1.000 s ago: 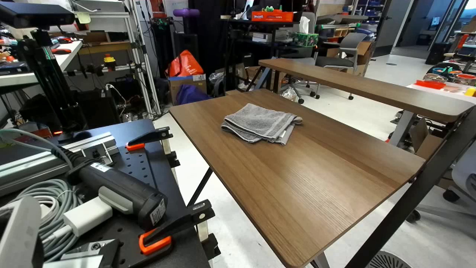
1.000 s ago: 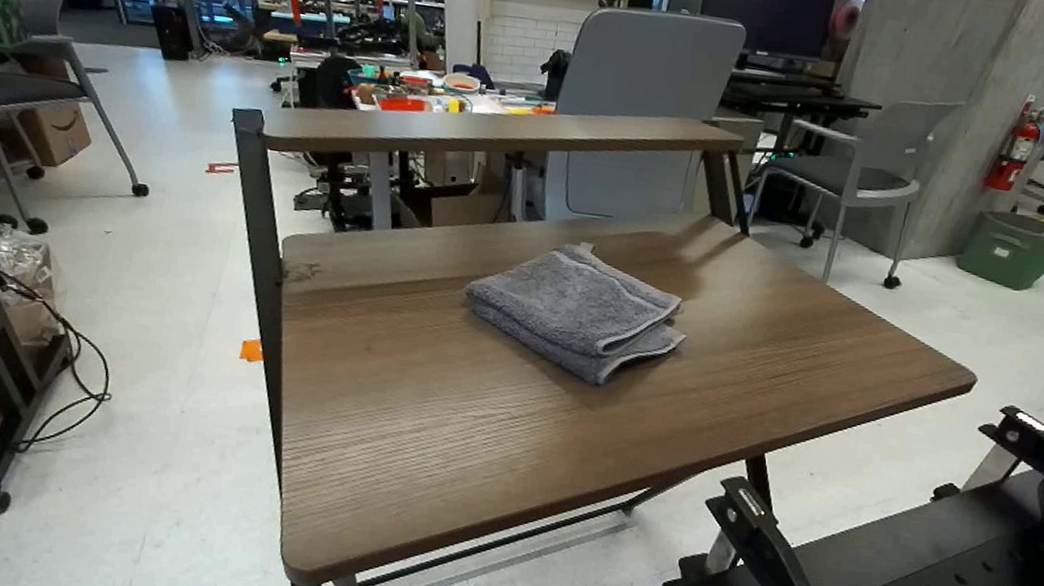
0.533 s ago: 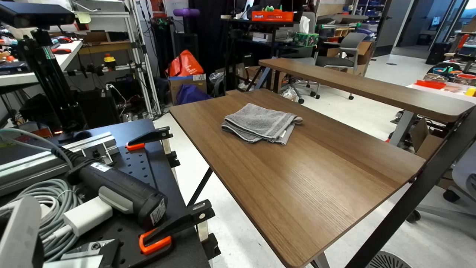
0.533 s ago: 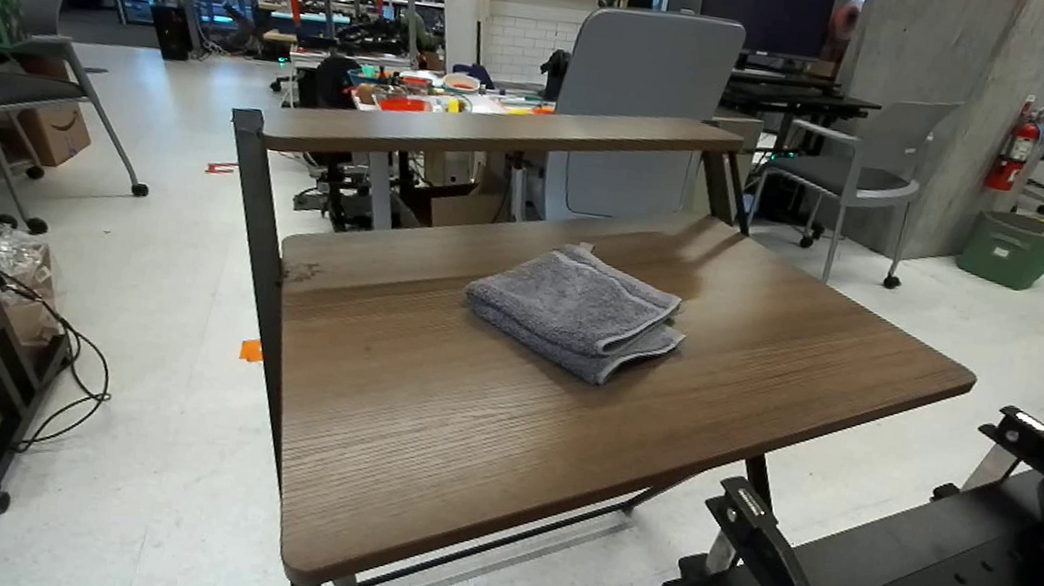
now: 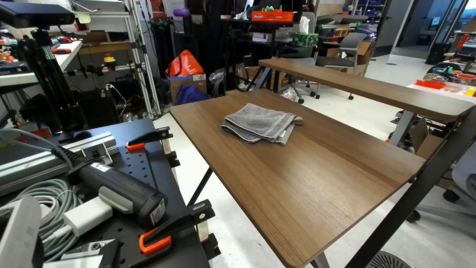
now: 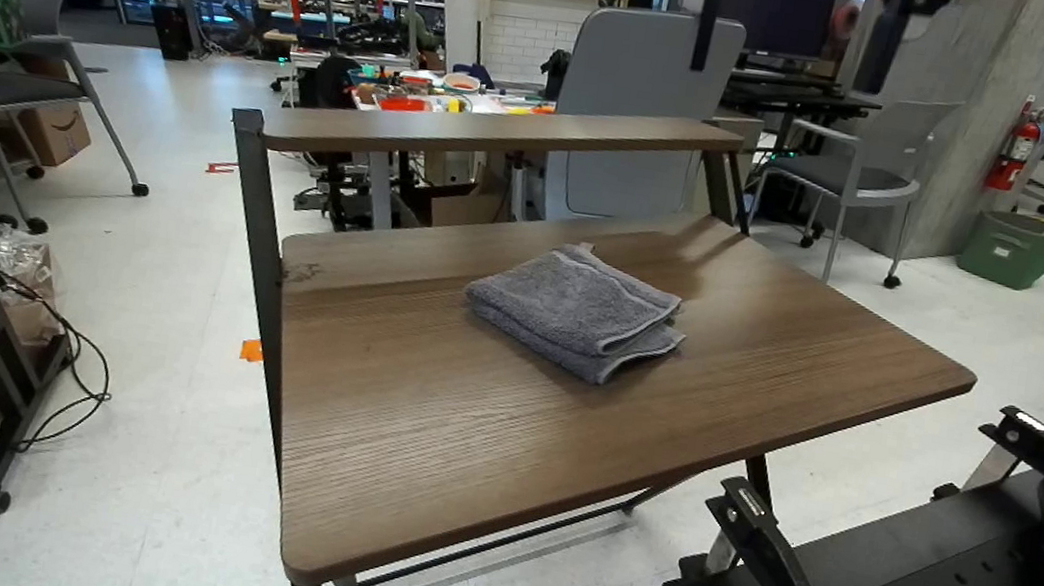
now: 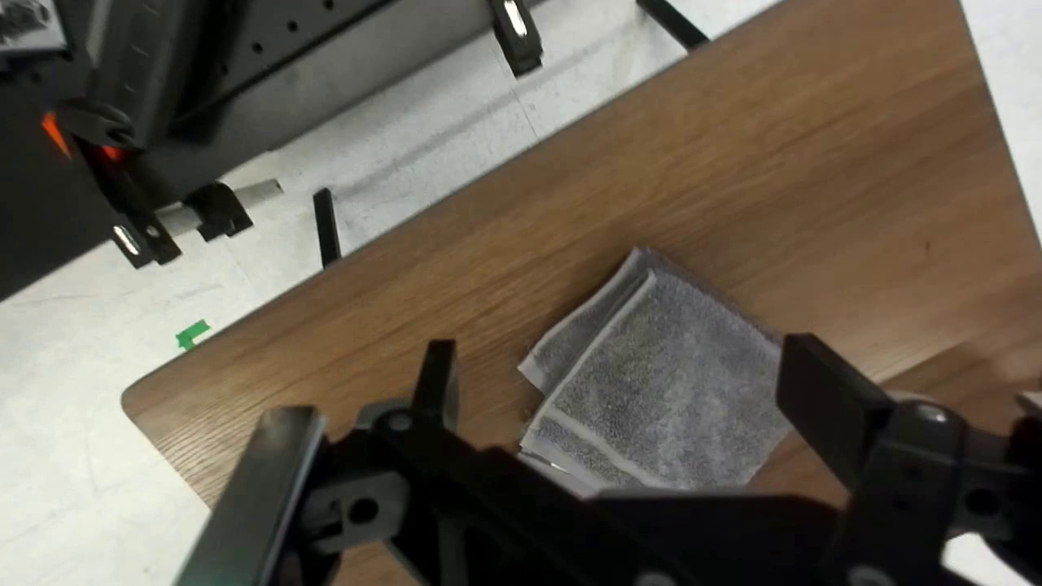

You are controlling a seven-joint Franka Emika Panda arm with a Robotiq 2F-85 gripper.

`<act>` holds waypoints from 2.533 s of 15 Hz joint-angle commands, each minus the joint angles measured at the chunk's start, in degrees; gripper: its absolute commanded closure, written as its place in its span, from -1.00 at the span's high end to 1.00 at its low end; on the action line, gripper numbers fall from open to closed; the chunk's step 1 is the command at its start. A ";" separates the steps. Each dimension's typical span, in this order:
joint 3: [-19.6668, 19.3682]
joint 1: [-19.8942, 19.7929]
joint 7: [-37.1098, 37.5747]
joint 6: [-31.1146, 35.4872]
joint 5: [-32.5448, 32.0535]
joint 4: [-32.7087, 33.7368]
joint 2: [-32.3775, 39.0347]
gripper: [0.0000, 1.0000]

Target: Move the towel to the right

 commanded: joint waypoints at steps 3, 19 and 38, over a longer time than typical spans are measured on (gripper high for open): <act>-3.54 2.79 7.91 19.49 -4.52 3.27 14.16 1.00; -11.63 10.54 7.69 27.90 4.54 24.79 45.33 1.00; -22.40 6.28 9.54 17.53 7.15 27.77 48.20 1.00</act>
